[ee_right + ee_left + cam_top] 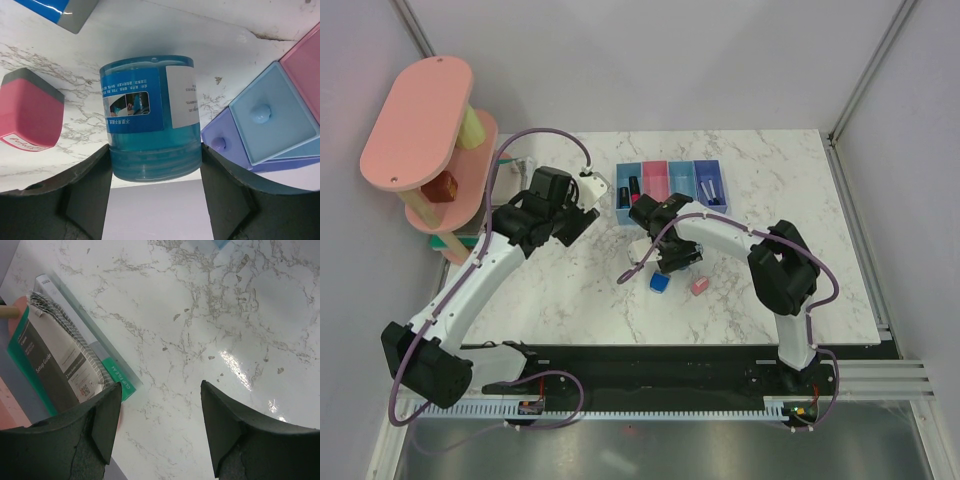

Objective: Sort the stationery into containers
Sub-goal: Pick up the stationery from the center of the board.

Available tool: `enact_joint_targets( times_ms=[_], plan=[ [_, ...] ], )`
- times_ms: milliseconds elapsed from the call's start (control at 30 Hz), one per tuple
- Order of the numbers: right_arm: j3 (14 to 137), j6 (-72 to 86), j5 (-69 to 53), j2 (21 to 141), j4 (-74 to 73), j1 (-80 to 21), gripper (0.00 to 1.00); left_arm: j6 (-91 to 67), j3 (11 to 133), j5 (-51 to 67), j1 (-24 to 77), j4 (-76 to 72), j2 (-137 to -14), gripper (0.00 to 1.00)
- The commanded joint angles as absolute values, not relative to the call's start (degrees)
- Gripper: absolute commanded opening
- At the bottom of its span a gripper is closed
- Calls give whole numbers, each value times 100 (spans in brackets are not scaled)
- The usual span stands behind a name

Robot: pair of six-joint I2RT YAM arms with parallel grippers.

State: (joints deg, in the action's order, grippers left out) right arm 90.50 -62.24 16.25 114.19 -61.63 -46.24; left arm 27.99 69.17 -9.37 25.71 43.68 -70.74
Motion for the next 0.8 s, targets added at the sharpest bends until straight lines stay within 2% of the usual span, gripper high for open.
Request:
enact_joint_targets(
  times_ms=[0, 367, 767],
  plan=[
    [9228, -6179, 1503, 11522, -6381, -4685, 73, 2646, 6891, -809, 2540, 4289, -6908, 72],
    [9448, -5994, 1011, 11452, -6583, -4711, 84, 2602, 6829, -773, 2540, 4237, -6908, 72],
    [9738, -5625, -464, 11531, -6671, -4491, 84, 2584, 6741, -773, 2531, 4219, -6838, 72]
  ],
)
